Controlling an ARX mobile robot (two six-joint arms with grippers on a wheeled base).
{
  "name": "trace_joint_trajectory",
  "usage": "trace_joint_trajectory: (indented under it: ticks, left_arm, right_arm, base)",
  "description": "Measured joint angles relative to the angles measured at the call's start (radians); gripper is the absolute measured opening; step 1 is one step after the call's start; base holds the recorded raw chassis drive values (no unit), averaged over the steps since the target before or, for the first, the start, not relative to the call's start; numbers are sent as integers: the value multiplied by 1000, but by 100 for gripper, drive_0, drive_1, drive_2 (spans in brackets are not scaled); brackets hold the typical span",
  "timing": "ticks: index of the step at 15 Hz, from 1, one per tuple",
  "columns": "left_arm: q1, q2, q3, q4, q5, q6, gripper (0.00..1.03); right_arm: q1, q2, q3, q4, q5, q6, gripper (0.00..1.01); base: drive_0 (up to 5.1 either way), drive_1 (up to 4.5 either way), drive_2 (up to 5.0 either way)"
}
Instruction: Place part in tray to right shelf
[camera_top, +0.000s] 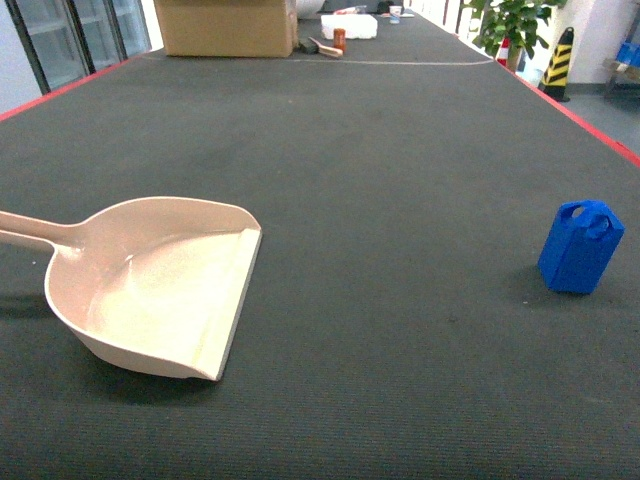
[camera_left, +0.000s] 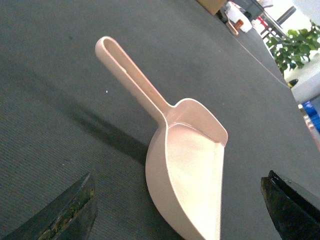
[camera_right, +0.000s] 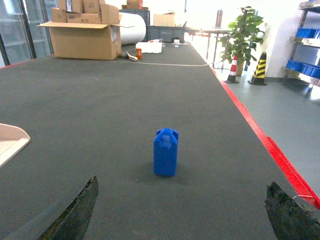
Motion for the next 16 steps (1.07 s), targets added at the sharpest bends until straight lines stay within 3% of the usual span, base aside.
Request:
trace_joint_trajectory:
  ticks: [2, 5, 9, 12, 16]
  left_arm:
    - [30, 230, 67, 130, 50, -117, 98]
    - [50, 457, 187, 187, 81, -189, 98]
    - [59, 652, 354, 212, 85, -210, 98]
    - [62, 678, 385, 208, 84, -217, 98]
    - [82, 806, 579, 165, 74, -224, 98]
  right_arm:
    - [0, 0, 0, 0, 0, 0, 98]
    - [0, 0, 0, 0, 0, 0, 98]
    - [0, 0, 0, 0, 0, 0, 98]
    - [0, 0, 0, 0, 0, 0, 98]
    - [0, 0, 0, 0, 0, 0, 98]
  base:
    - [0, 0, 0]
    - [0, 0, 0]
    - [0, 0, 0]
    - [0, 0, 0]
    - [0, 0, 0]
